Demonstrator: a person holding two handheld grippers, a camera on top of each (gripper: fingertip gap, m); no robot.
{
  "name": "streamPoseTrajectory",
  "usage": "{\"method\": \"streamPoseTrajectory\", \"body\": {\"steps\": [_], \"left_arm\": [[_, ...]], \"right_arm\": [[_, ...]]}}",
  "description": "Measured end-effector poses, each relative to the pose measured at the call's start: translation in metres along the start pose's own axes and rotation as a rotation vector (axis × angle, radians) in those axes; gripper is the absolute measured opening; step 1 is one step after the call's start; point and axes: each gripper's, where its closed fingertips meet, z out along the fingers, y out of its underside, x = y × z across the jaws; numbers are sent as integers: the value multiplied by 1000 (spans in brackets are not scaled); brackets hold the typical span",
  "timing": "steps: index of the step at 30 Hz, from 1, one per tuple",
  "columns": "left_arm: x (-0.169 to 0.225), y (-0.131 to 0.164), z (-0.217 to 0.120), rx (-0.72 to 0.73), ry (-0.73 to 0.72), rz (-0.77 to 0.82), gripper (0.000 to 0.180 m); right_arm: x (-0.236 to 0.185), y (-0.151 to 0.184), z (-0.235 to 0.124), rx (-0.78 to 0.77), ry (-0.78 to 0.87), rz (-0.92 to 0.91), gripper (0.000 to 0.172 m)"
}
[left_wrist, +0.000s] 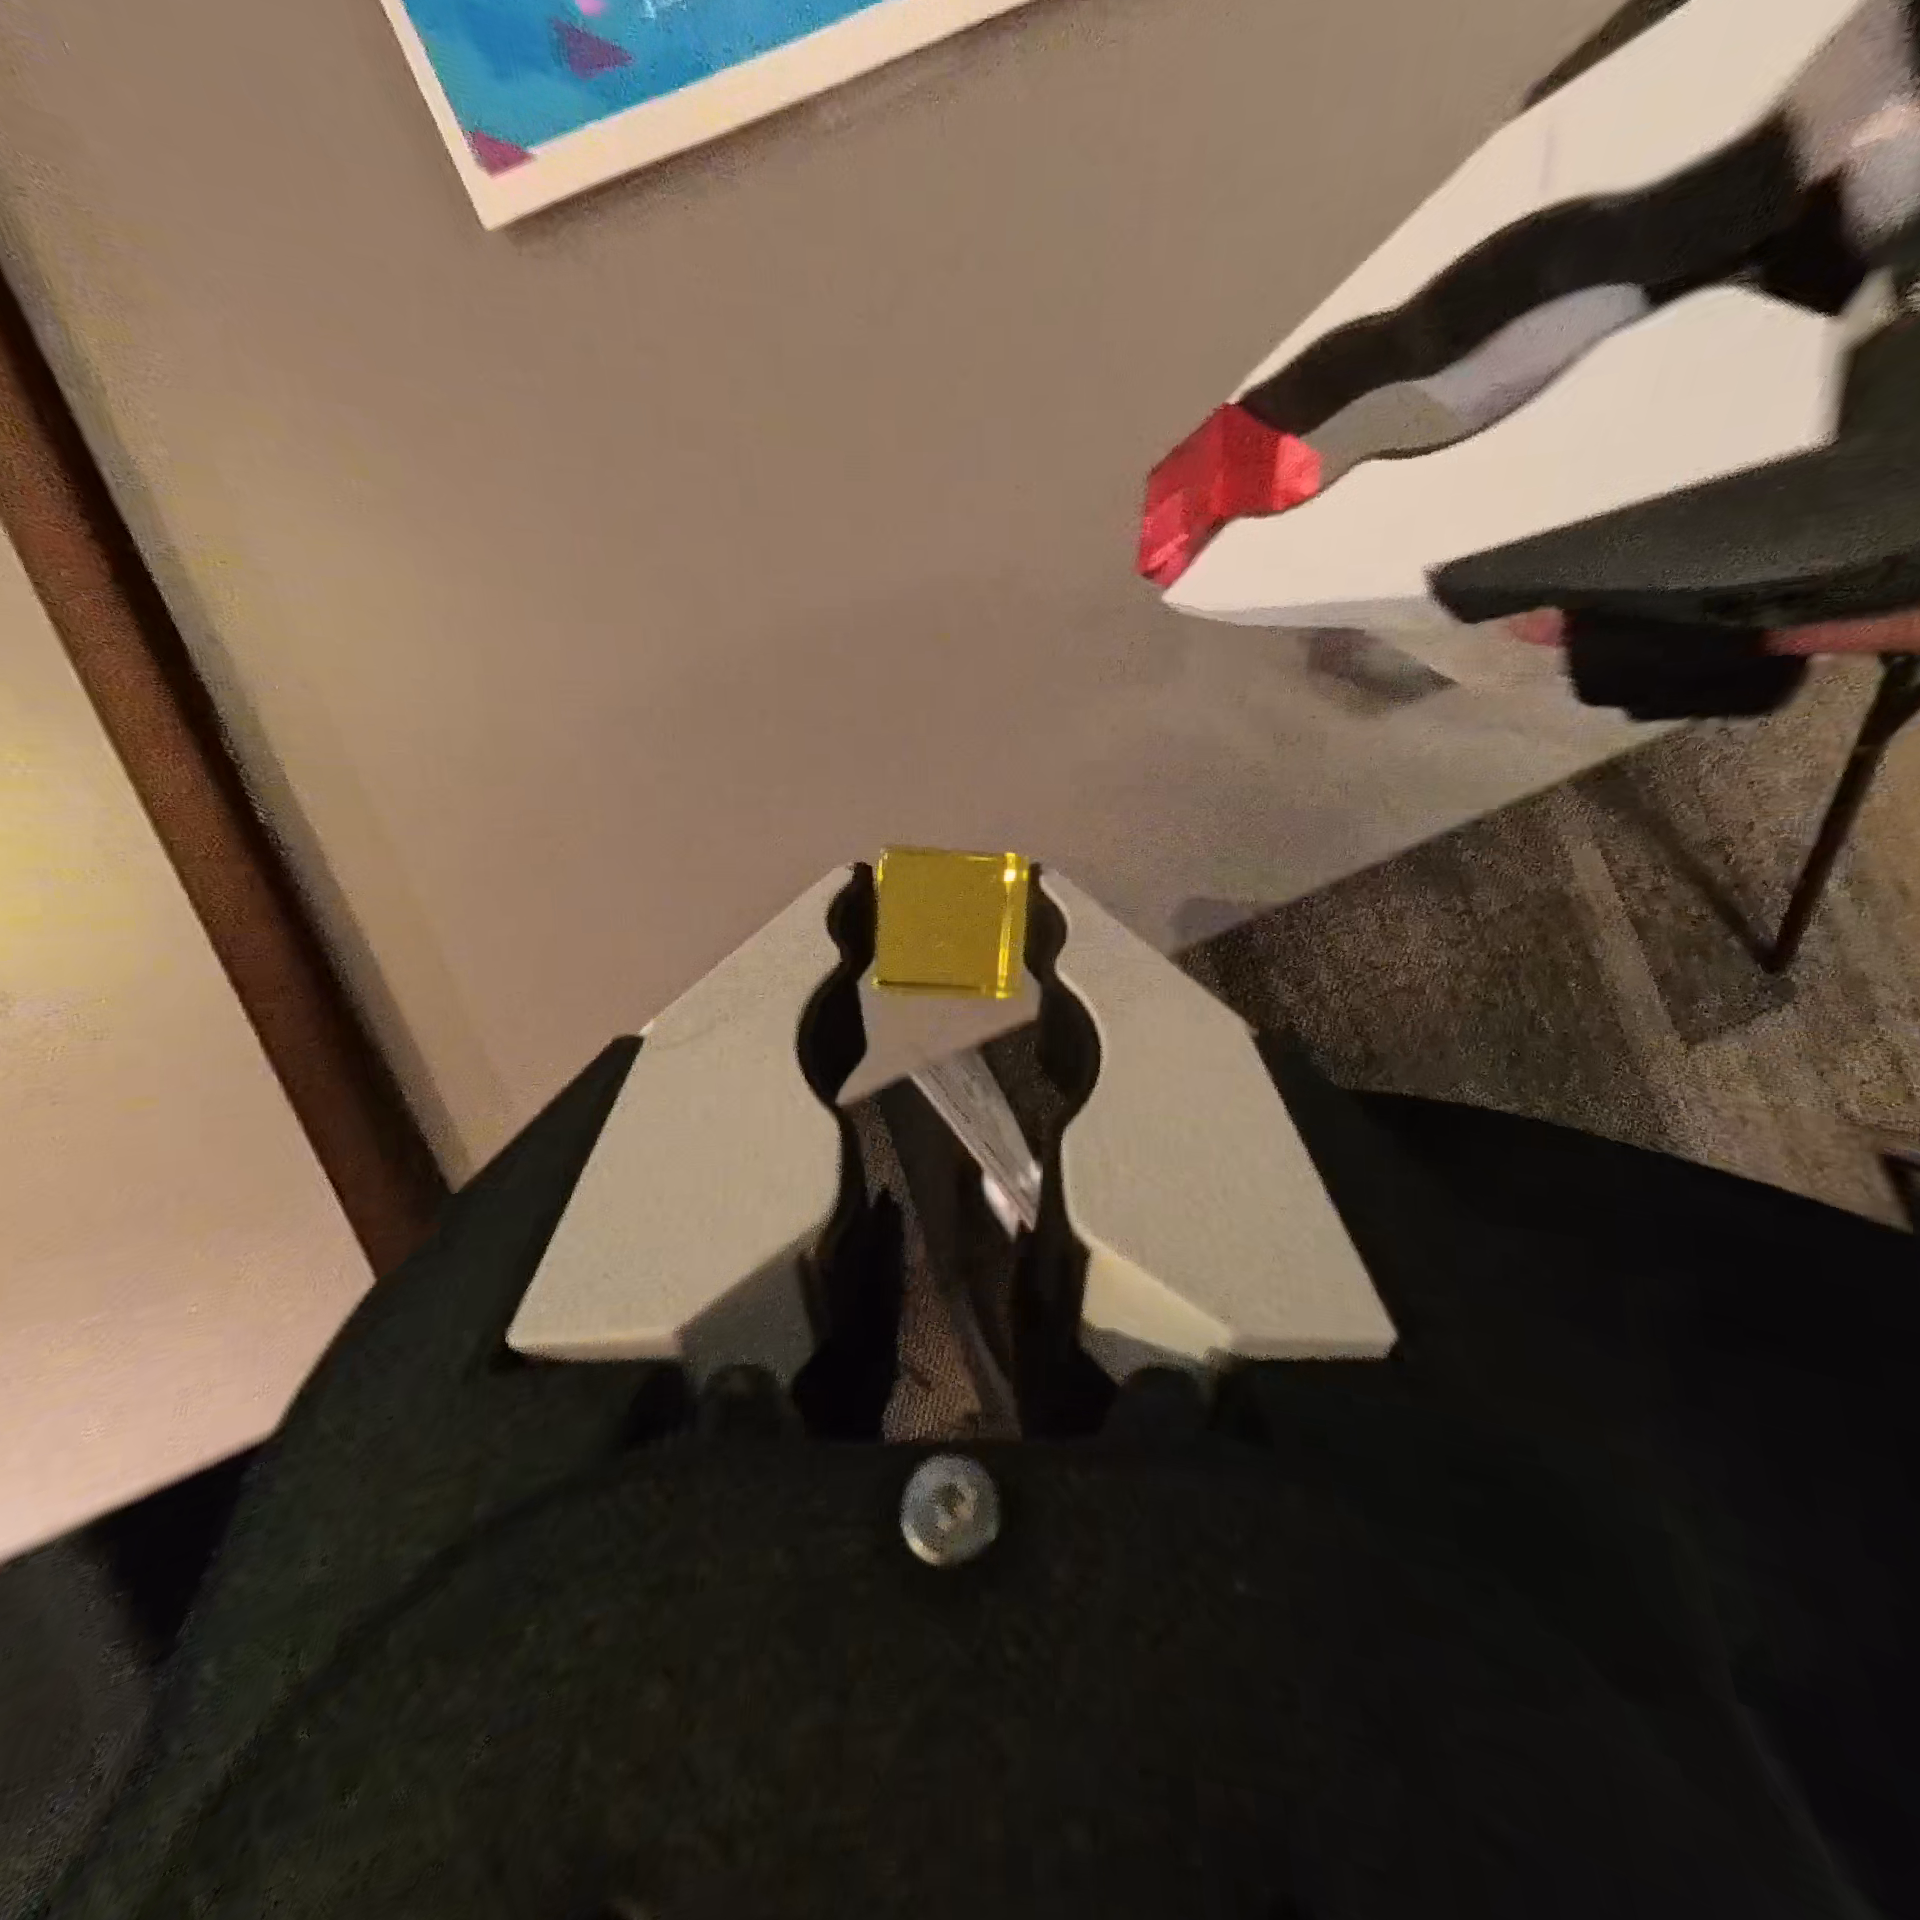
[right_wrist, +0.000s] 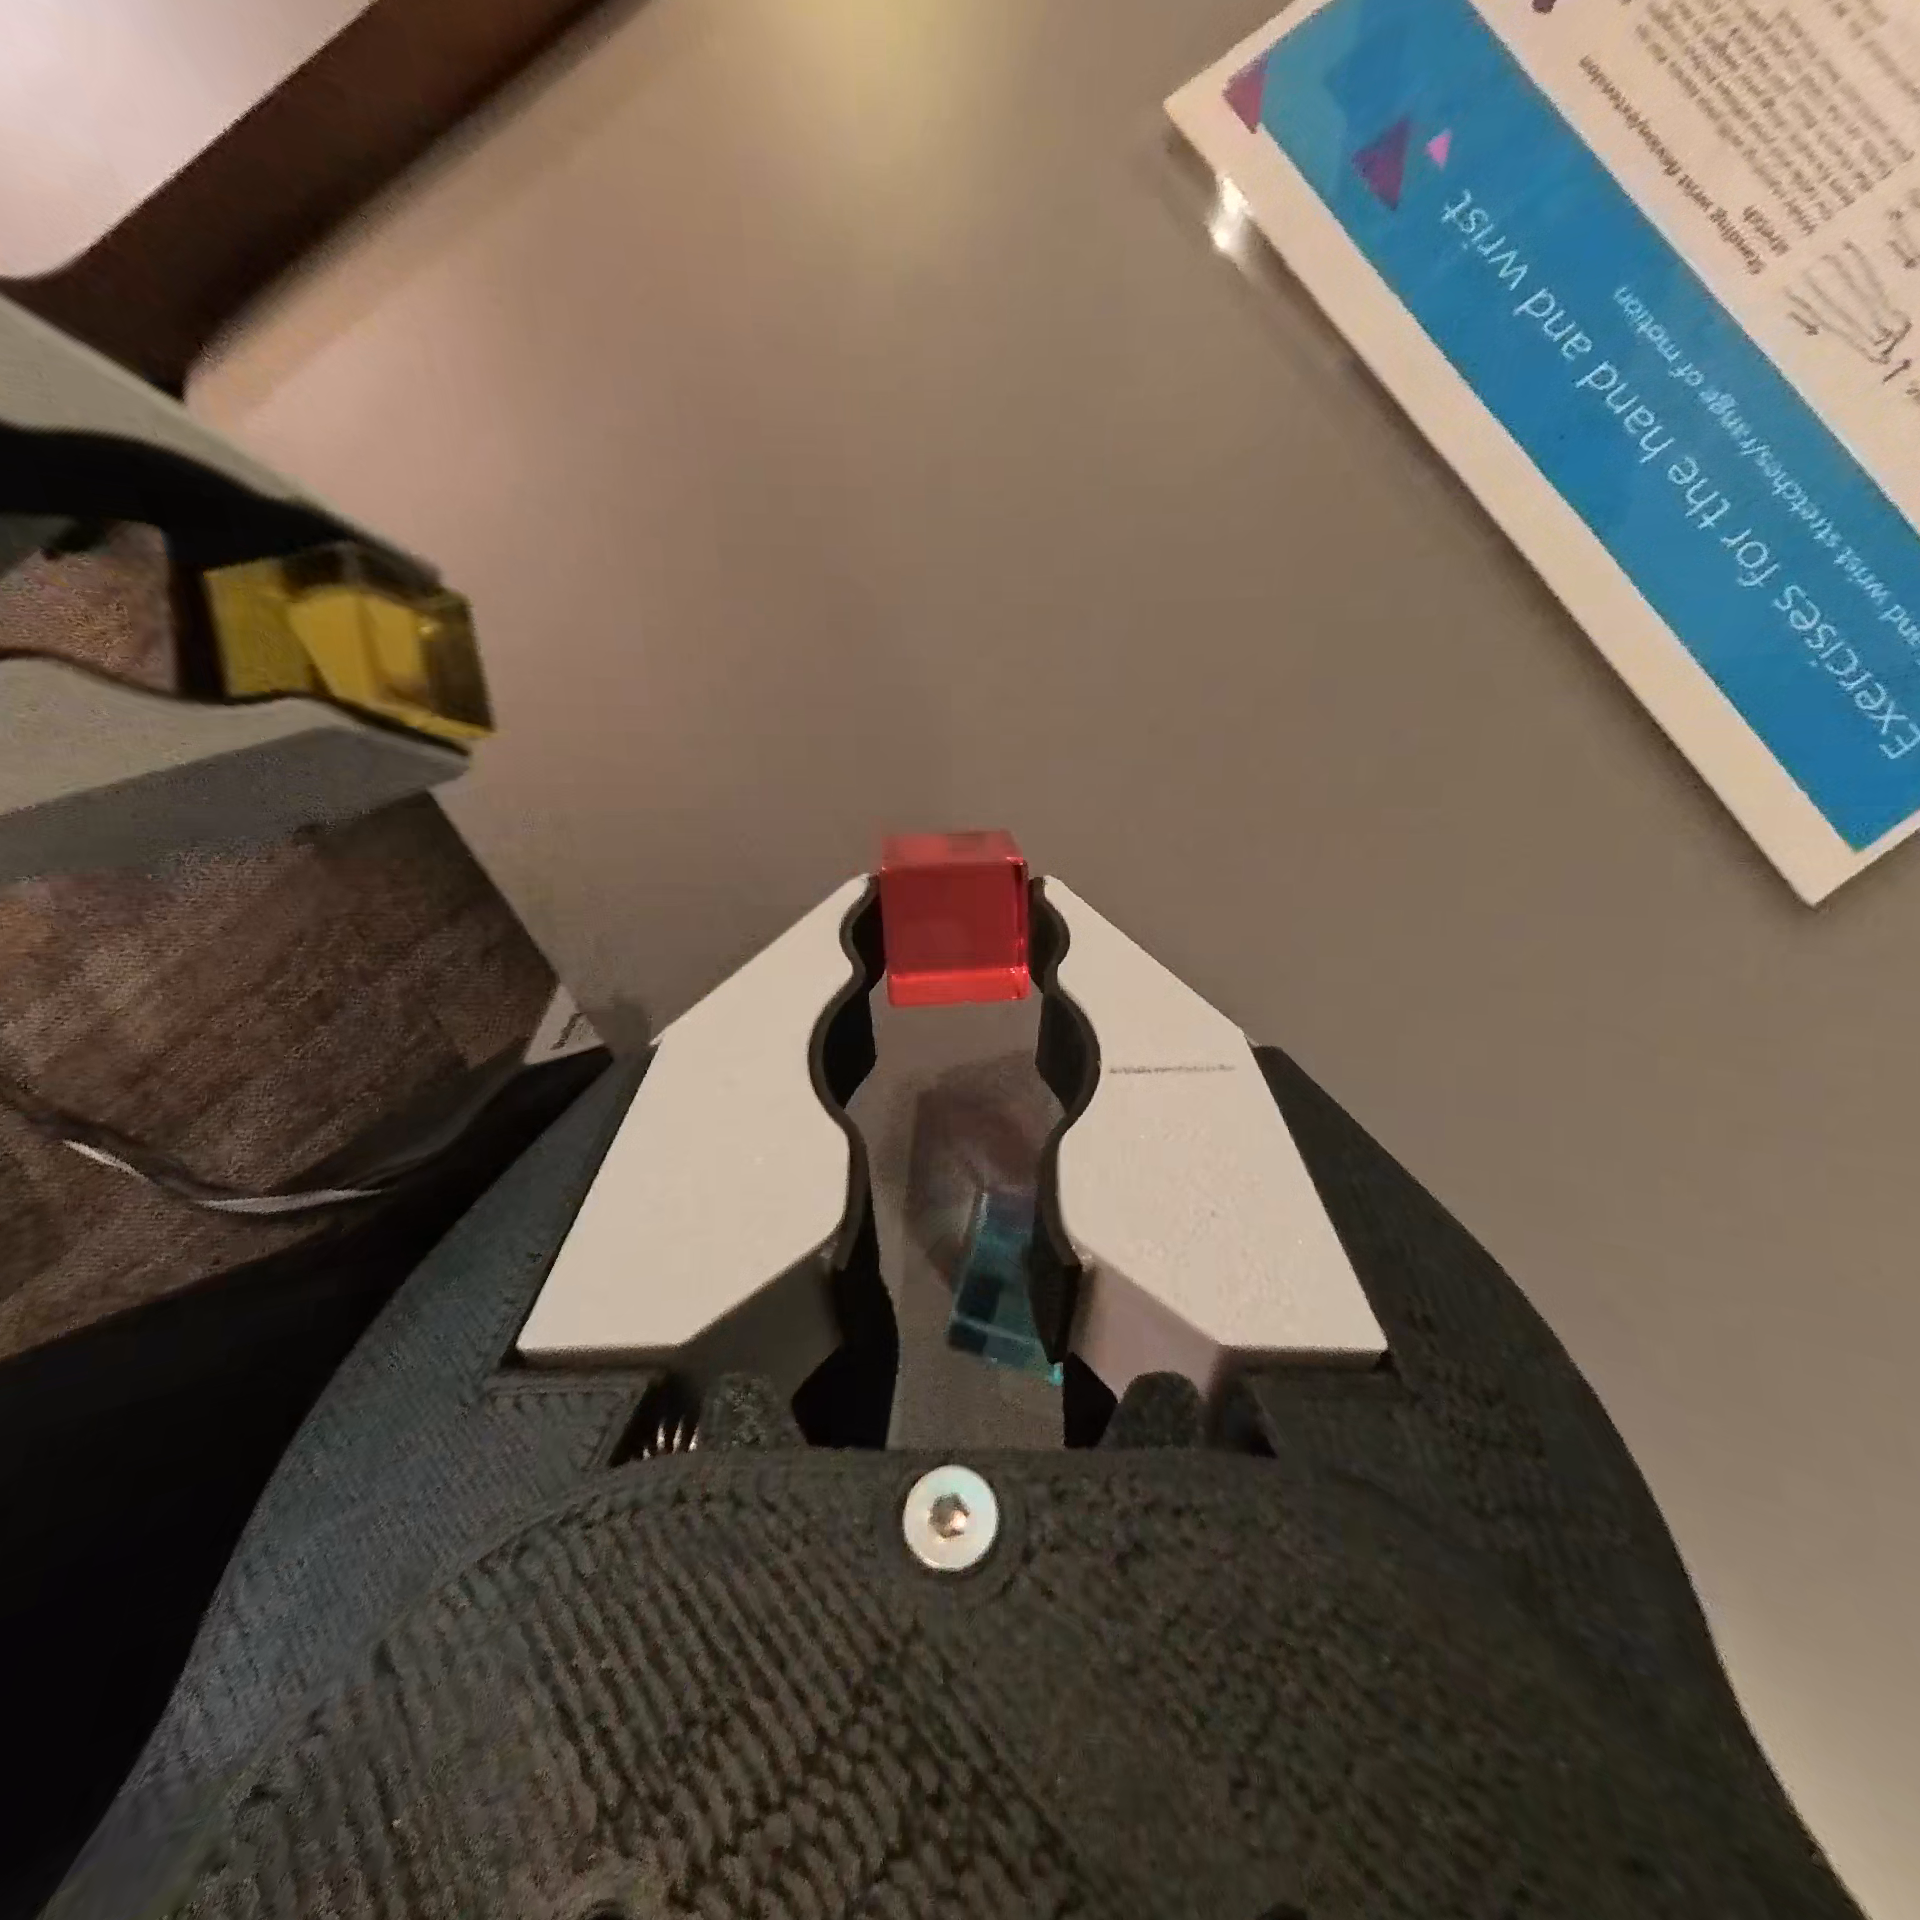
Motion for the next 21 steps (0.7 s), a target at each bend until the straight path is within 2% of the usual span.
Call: {"method": "streamPoseTrajectory", "body": {"steps": [6, 10, 12, 15, 18, 21], "left_arm": [[-33, -19, 24, 6, -21, 9, 28], [-79, -48, 5, 124, -135, 23, 28], [-118, -52, -12, 164, -182, -35, 28], [-191, -39, -32, 152, -219, -120, 28], [-264, -18, -38, 63, -206, -154, 28], [-324, -12, -35, 18, -137, -154, 28]], "right_arm": [[14, 5, 5, 17, 9, 84, 26], [4, -22, 12, 101, -17, 166, 25], [-10, -48, 18, 164, -52, 192, 25], [-42, -98, 30, 236, -115, 185, 26], [-78, -150, 59, 208, -150, 91, 26], [-98, -201, 99, 162, -94, 7, 25]]}}
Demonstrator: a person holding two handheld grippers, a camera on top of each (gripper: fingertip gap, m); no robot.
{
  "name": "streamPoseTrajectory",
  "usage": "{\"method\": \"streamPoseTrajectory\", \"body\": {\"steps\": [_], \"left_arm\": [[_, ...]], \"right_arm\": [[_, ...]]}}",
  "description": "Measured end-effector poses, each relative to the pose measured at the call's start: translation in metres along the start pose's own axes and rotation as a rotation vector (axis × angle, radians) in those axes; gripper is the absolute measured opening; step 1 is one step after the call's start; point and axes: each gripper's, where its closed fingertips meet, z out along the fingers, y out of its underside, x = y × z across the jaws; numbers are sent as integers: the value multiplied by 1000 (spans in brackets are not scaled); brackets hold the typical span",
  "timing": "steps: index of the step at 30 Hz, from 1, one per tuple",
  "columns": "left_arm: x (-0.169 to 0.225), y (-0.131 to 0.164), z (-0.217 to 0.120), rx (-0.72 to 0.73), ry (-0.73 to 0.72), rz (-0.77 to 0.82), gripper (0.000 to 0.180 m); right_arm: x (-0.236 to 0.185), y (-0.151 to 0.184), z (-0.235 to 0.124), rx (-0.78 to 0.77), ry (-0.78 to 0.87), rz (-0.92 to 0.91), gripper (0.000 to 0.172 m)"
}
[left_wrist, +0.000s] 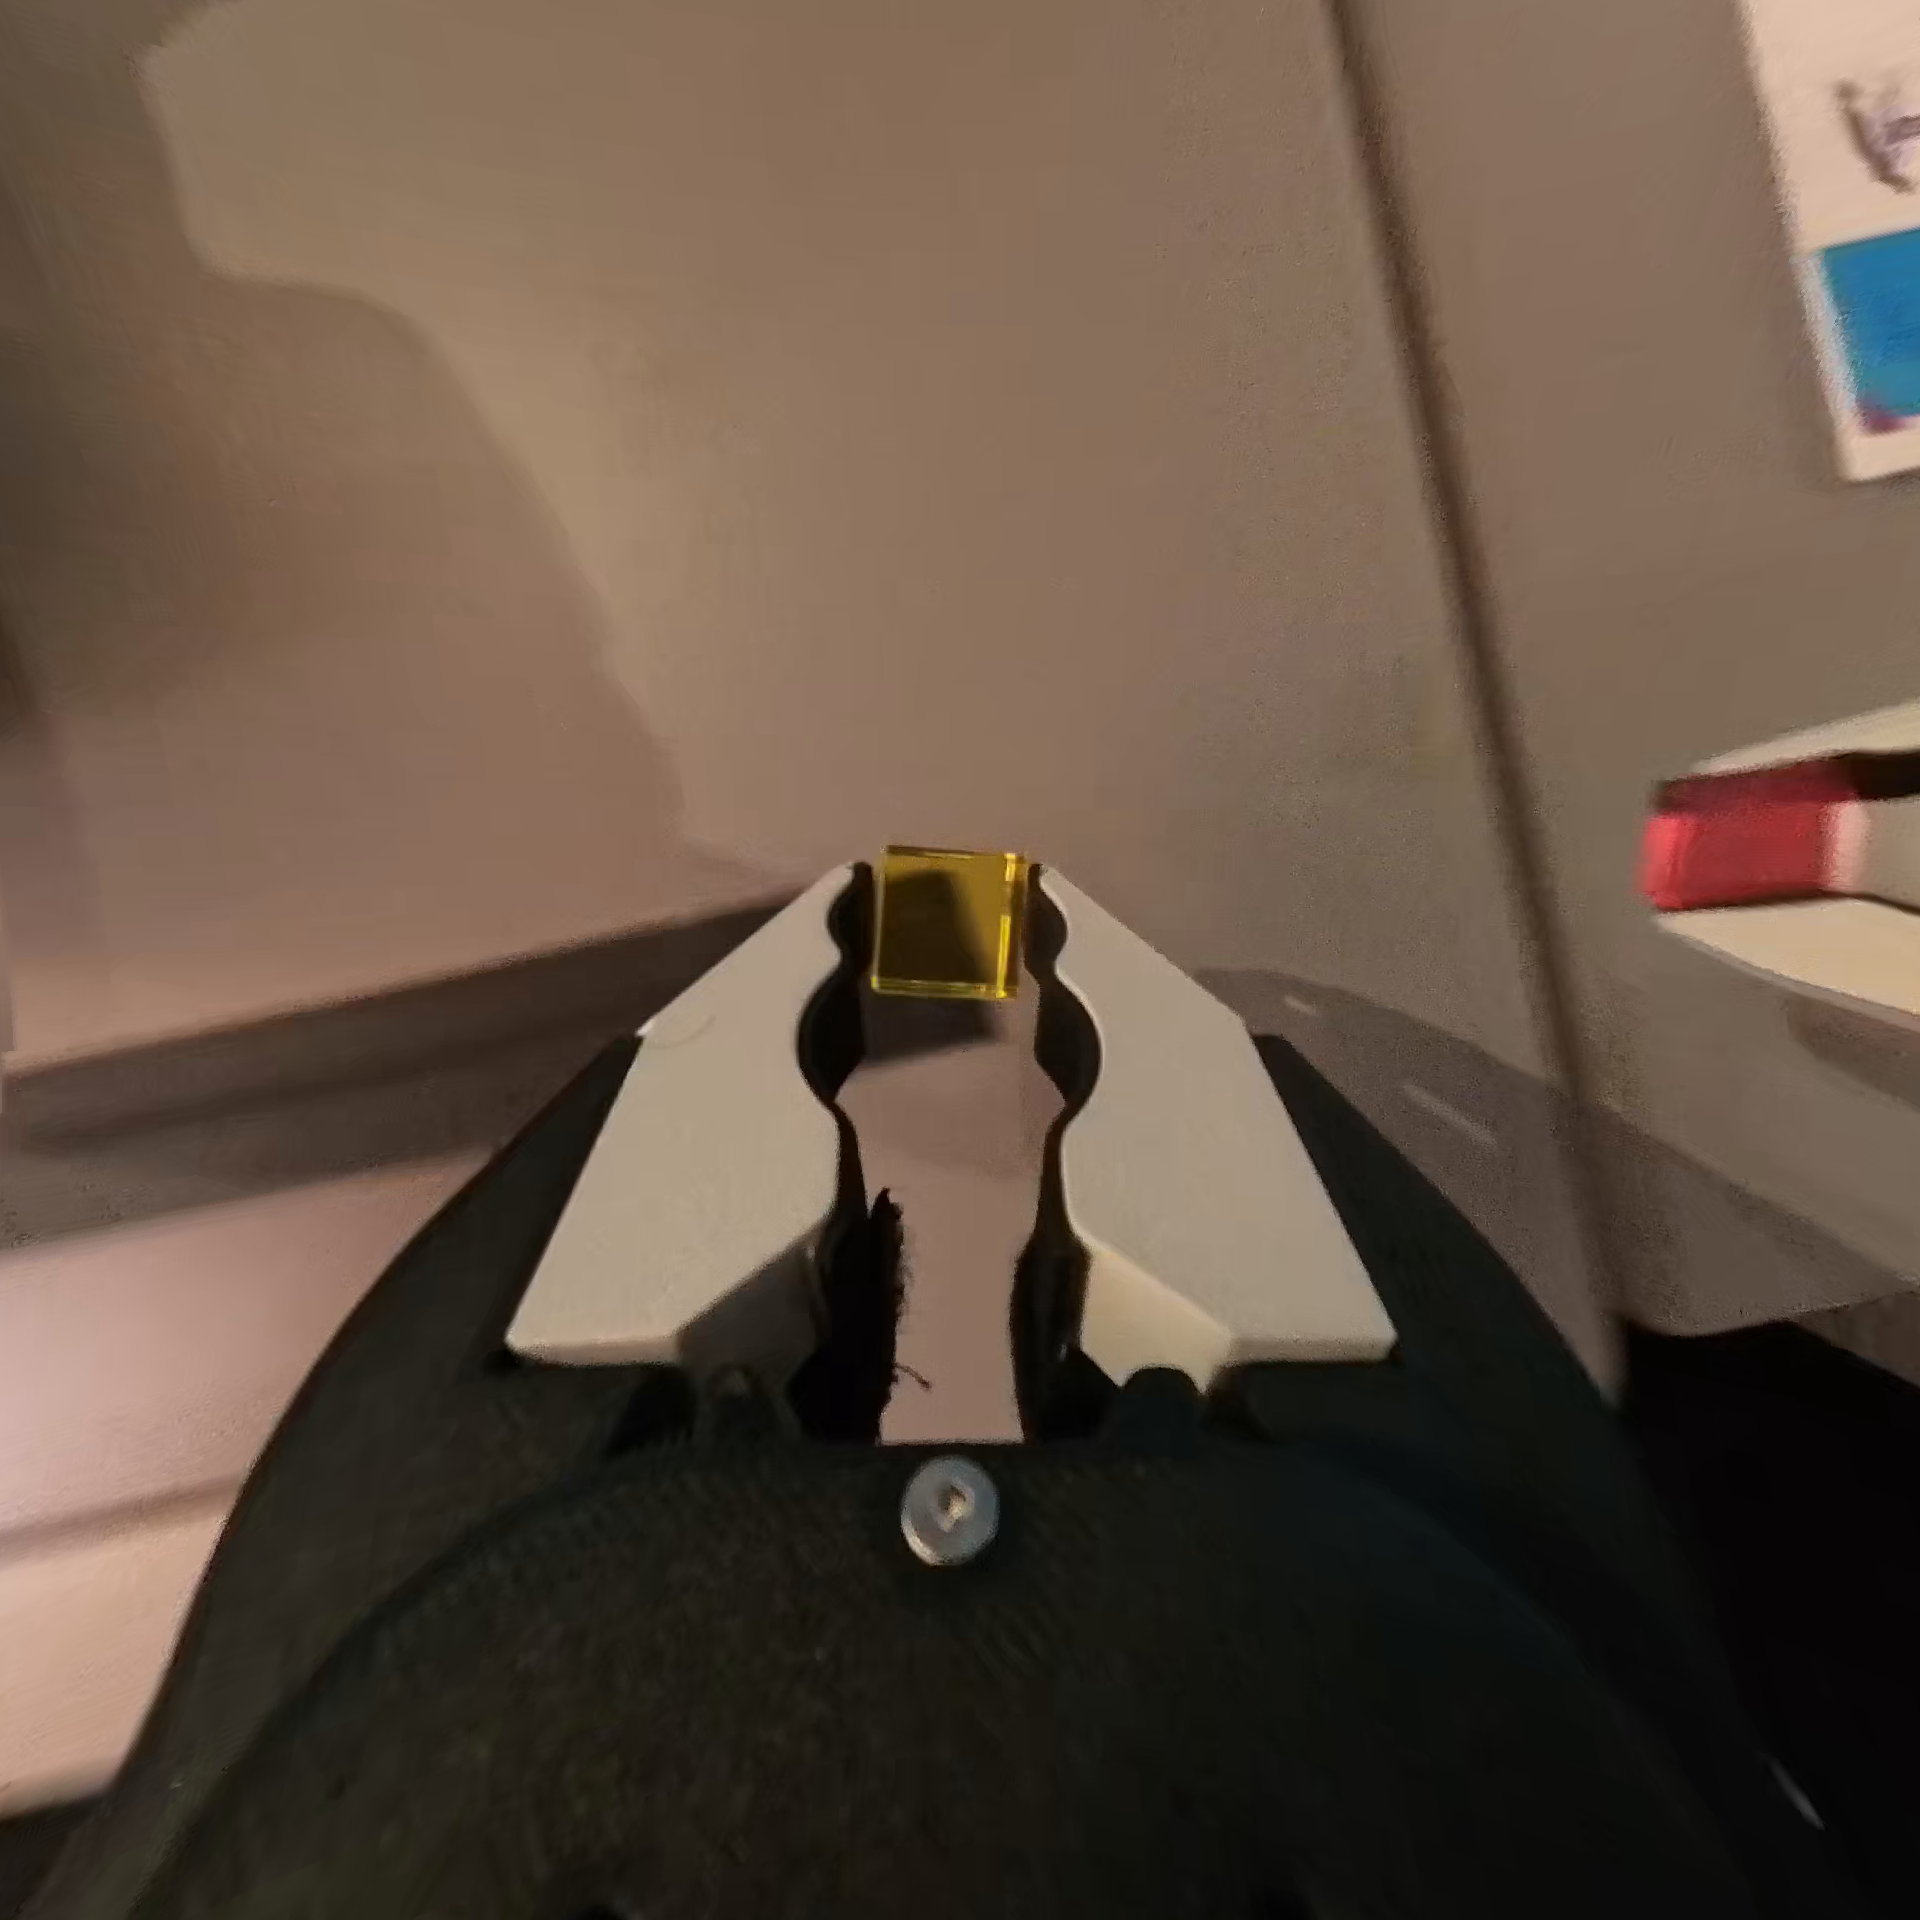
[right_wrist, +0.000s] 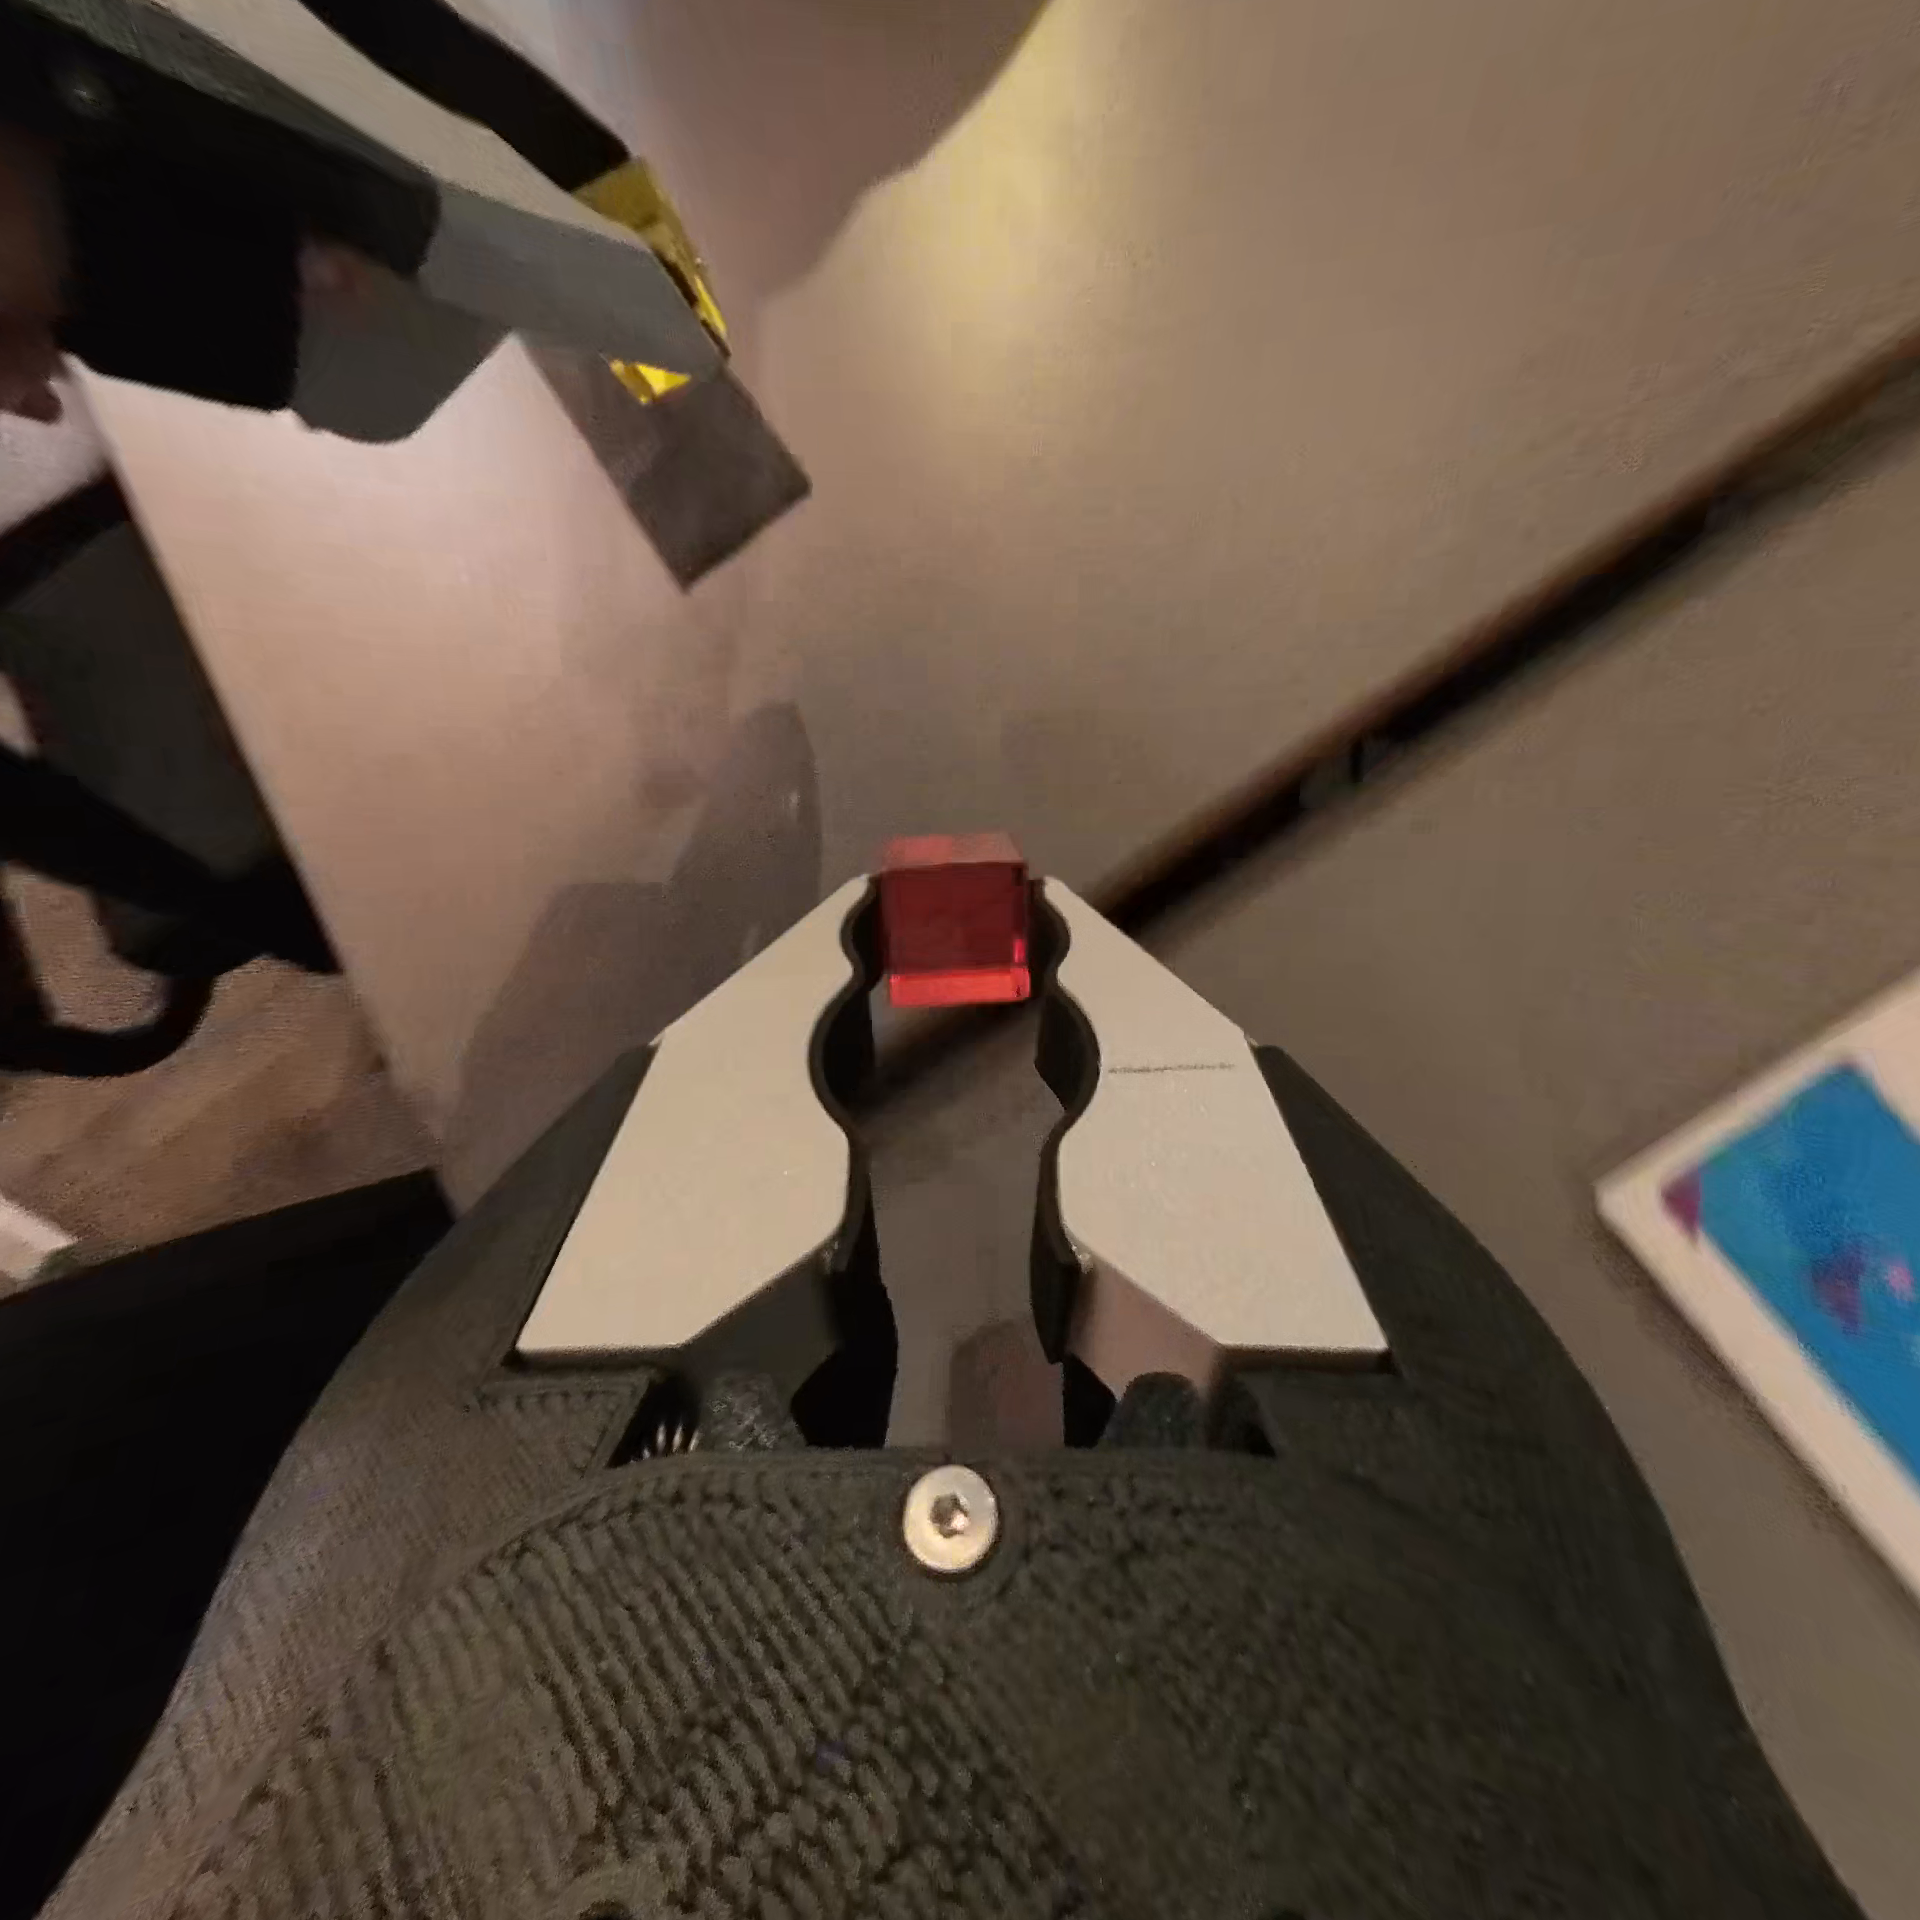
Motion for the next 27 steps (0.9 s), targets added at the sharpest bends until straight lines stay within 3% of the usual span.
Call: {"method": "streamPoseTrajectory", "body": {"steps": [5, 10, 13, 14, 16, 18, 22, 25, 27], "left_arm": [[-50, -2, 29, -75, 111, 150, 28], [-77, 10, 50, -154, 163, 166, 28], [-85, 6, 57, -109, 199, 140, 28], [-85, 5, 57, -95, 220, 146, 34], [-89, 4, 51, -74, 227, 174, 77], [-102, 0, 36, -15, 199, 197, 102], [-148, -24, -17, 244, 139, 127, 104], [-215, -58, -66, 489, -29, -10, 104], [-259, -87, -98, 637, -136, -100, 103]], "right_arm": [[-11, -52, 74, -99, 89, -23, 26], [-15, -68, 118, -221, 131, 67, 26], [-13, -73, 132, -242, 152, 123, 30], [-14, -74, 135, -240, 150, 146, 39], [-16, -78, 137, -230, 151, 169, 56], [-16, -87, 130, -180, 164, 177, 68], [-25, -137, 94, 90, 137, 190, 67], [-36, -203, 76, 280, 91, 122, 65], [-53, -266, 78, 376, 12, 50, 62]]}}
